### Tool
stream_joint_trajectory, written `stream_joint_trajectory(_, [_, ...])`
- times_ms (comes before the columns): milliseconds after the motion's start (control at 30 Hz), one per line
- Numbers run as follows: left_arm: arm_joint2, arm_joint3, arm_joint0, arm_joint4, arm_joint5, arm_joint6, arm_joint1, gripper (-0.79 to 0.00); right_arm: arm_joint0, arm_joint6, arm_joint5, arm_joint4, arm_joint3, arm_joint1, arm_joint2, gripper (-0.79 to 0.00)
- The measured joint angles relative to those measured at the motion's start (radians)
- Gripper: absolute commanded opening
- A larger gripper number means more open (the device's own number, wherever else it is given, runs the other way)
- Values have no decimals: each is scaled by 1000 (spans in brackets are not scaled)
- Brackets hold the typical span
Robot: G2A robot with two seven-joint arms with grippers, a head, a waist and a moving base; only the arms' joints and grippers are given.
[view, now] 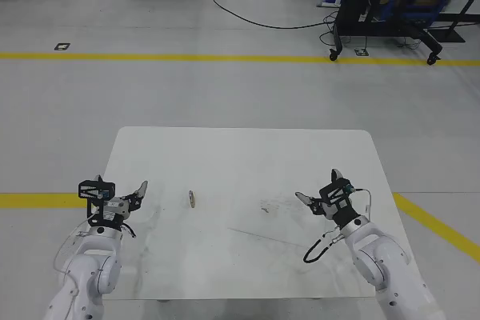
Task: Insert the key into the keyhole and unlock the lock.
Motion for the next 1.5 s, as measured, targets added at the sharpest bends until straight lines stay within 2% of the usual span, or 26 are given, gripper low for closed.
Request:
stream_joint_trajectory(333, [0, 0, 0, 0, 0, 0, 0, 0, -1, -2, -2, 5, 3, 0, -2, 0])
stream_joint_trajectory(467, [0, 0, 0, 0, 0, 0, 0, 0, 16, 15, -120, 59, 10, -1, -53, 0])
stream_joint_trajectory(733, [0, 0, 0, 0, 0, 0, 0, 0, 85, 104, -319, -151, -3, 9, -153, 0])
stream_joint_trajectory(867, [0, 0, 0, 0, 0, 0, 0, 0, 132, 137, -329, -260, 17, 9, -200, 0])
stream_joint_trajectory(900, [0, 0, 0, 0, 0, 0, 0, 0, 145, 139, -339, -268, 26, 9, -209, -28])
stream_joint_trajectory(967, [0, 0, 0, 0, 0, 0, 0, 0, 176, 147, -370, -264, 51, 7, -227, -166])
stream_joint_trajectory(1000, [0, 0, 0, 0, 0, 0, 0, 0, 191, 154, -385, -260, 62, 7, -234, -200])
stream_joint_trajectory(1033, [0, 0, 0, 0, 0, 0, 0, 0, 211, 167, -401, -258, 76, 5, -243, -296])
stream_joint_trajectory(1133, [0, 0, 0, 0, 0, 0, 0, 0, 258, 210, -418, -259, 114, 1, -270, -403])
stream_joint_trajectory(1333, [0, 0, 0, 0, 0, 0, 0, 0, 332, 287, -446, -238, 183, -8, -319, -502])
stream_joint_trajectory(1433, [0, 0, 0, 0, 0, 0, 0, 0, 359, 310, -453, -229, 209, -12, -340, -606])
stream_joint_trajectory(1500, [0, 0, 0, 0, 0, 0, 0, 0, 372, 316, -454, -222, 222, -14, -347, -739])
